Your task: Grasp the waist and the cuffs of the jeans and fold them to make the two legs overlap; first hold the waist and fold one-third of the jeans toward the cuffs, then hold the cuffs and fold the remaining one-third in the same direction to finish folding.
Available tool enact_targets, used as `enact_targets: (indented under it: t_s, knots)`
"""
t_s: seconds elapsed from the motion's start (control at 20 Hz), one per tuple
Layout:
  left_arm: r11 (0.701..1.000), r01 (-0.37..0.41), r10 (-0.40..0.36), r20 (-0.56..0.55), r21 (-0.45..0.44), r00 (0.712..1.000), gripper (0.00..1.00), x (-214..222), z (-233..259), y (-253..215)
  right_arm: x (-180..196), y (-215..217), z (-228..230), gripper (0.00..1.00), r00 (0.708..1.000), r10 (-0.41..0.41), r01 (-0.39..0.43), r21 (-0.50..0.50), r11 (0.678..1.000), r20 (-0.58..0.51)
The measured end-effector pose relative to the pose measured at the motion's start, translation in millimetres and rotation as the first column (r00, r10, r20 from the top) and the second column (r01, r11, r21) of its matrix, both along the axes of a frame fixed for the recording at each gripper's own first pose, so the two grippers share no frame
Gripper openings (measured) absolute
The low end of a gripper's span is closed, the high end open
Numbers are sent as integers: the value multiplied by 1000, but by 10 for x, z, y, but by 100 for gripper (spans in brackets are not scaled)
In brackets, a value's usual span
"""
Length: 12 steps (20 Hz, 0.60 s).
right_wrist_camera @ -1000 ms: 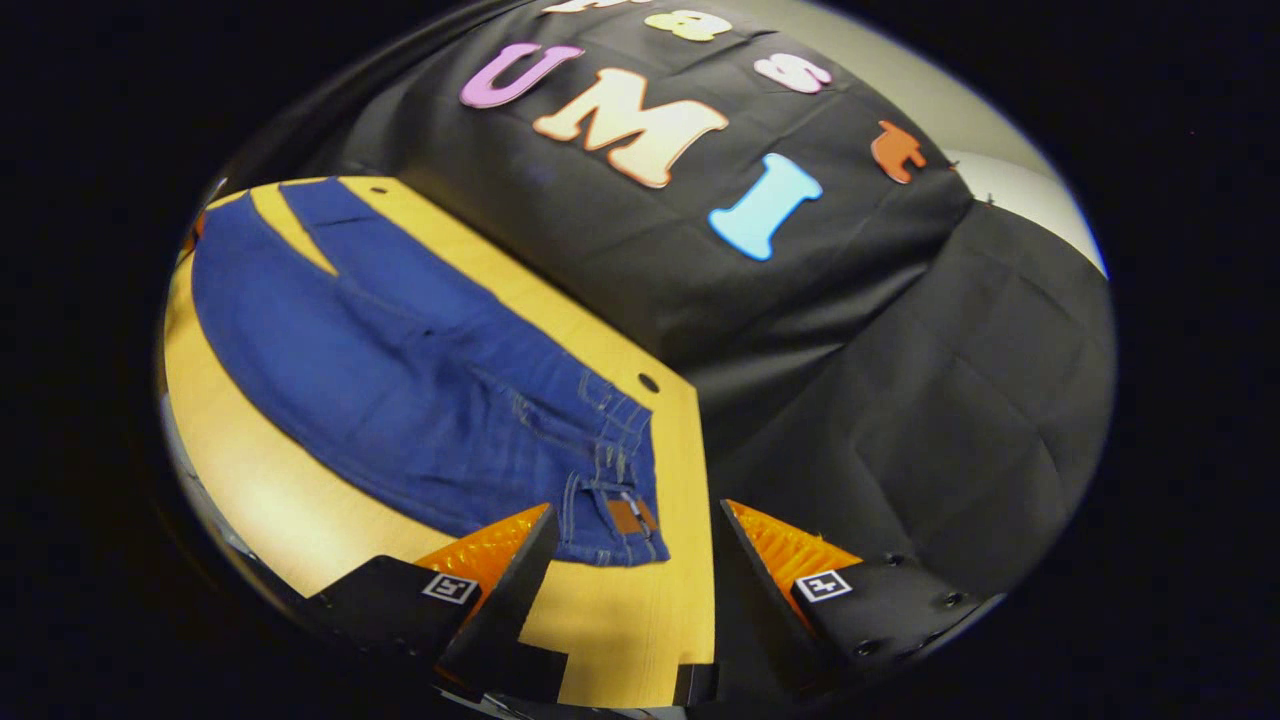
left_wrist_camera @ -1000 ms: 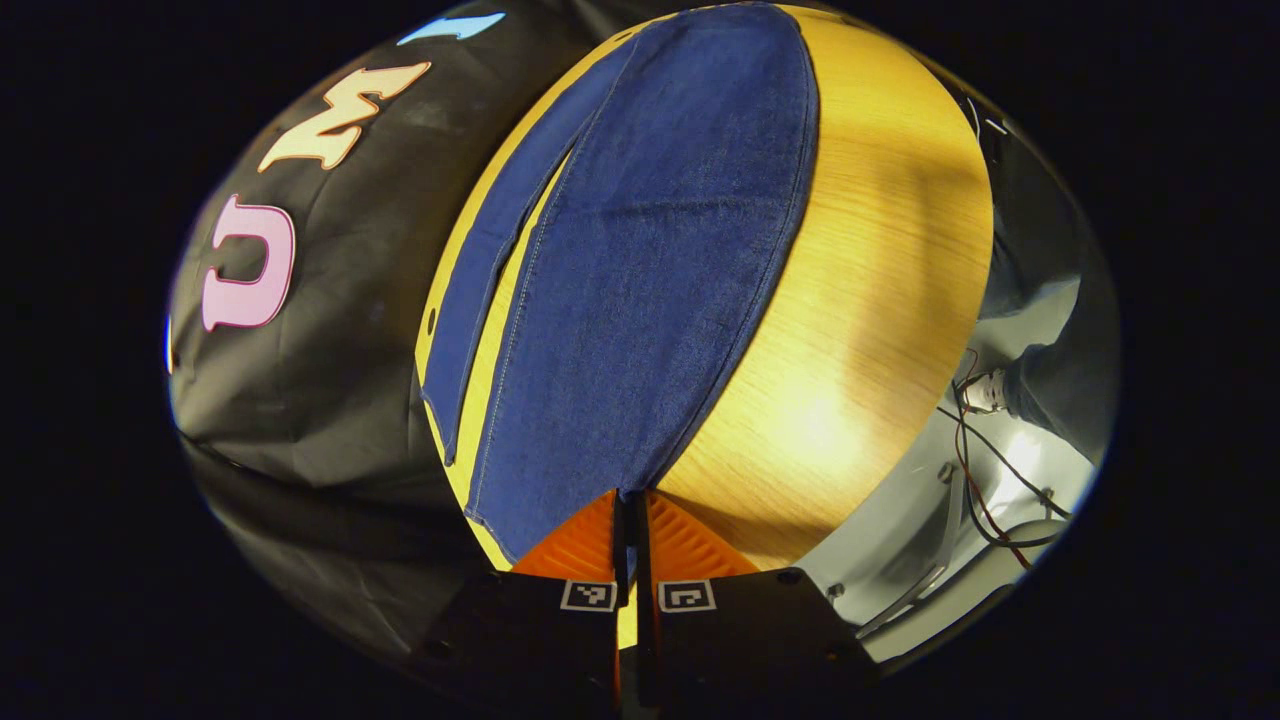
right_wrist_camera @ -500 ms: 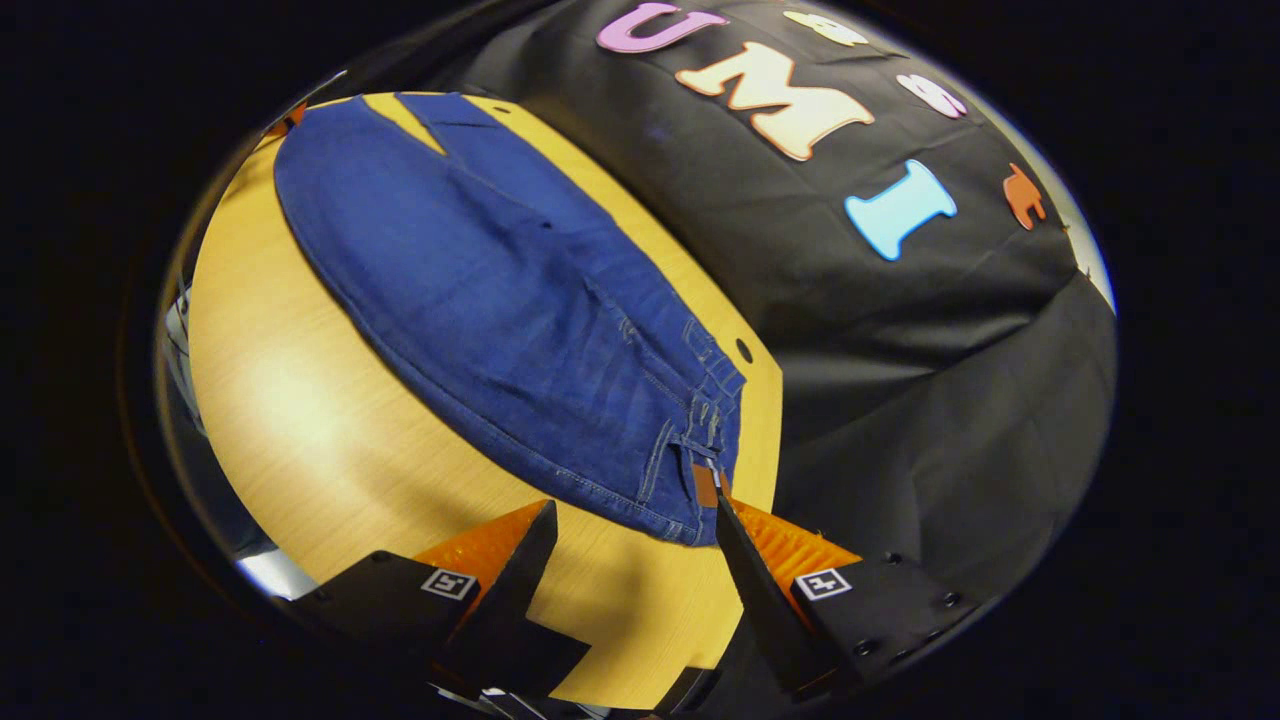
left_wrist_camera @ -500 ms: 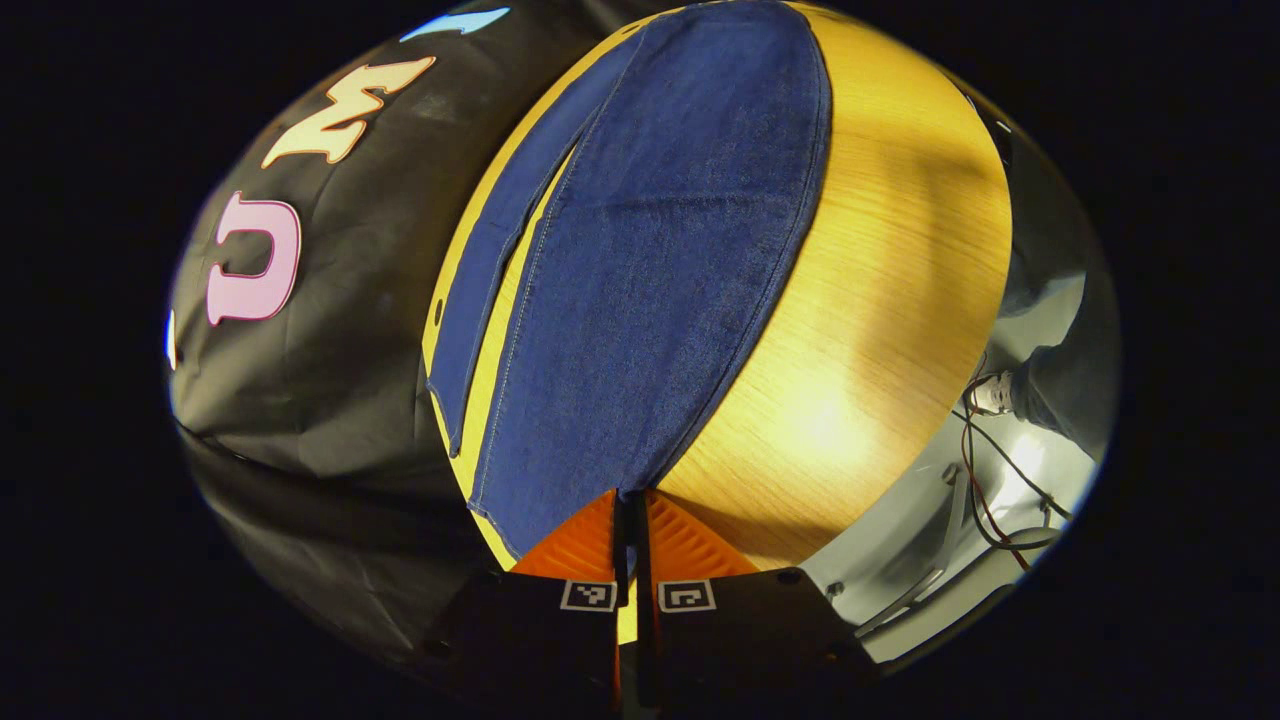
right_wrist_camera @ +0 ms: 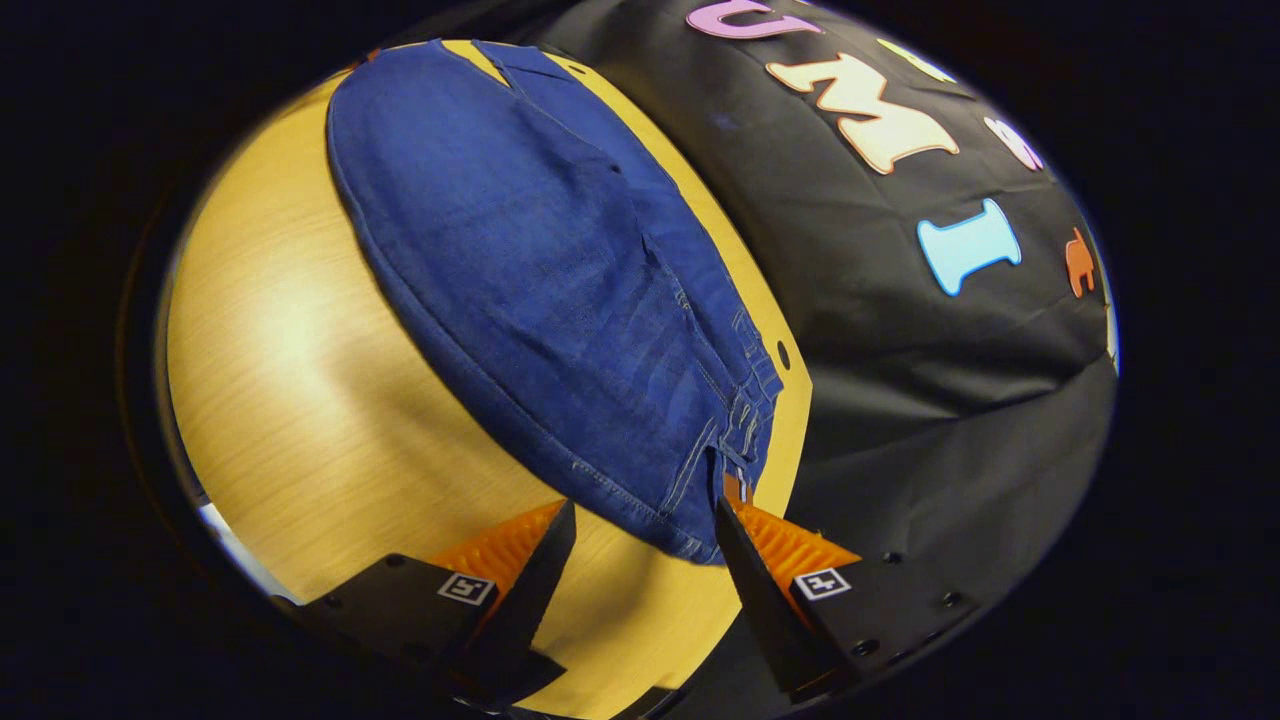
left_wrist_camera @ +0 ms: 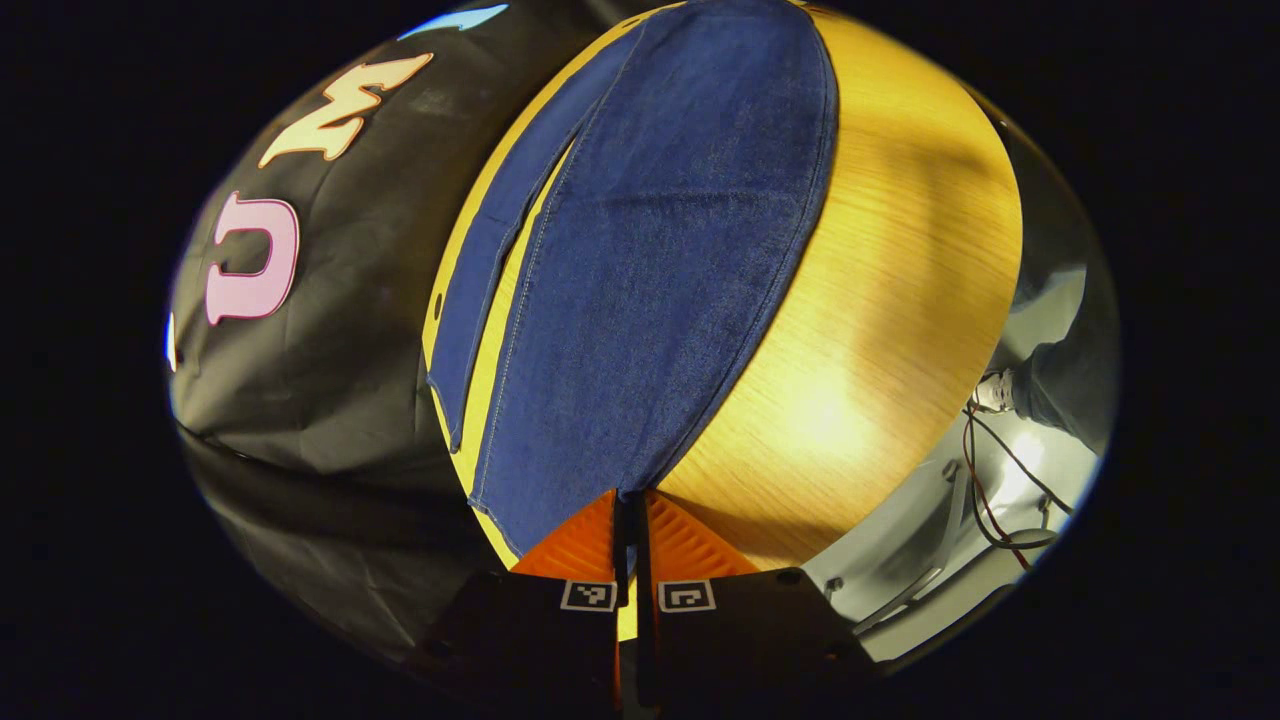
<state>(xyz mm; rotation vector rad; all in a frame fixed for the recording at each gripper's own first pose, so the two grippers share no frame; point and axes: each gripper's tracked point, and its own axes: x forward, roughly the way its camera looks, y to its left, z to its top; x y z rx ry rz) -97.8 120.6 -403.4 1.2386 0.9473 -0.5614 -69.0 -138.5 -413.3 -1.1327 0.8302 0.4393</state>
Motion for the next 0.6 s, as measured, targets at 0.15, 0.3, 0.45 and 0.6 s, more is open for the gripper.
enact_targets:
  t_s: [0.15,0.3,0.45,0.6]
  knots:
    - [1000,-2,2,-4,0,1000,1,-1,-5,0,88,49,-54,78,1000,14,-14,-6,1000,-6]
    - [1000,-1,1,0,2,1000,1,6,-7,3,72,135,-160,63,997,68,-68,-15,998,-34]
    - [1000,-2,2,1,3,1000,1,6,-9,-1,-36,195,-204,18,990,134,-136,-49,989,-51]
    - [1000,-8,8,2,-1,1000,1,9,-12,9,75,150,-231,12,996,83,-84,-25,996,-31]
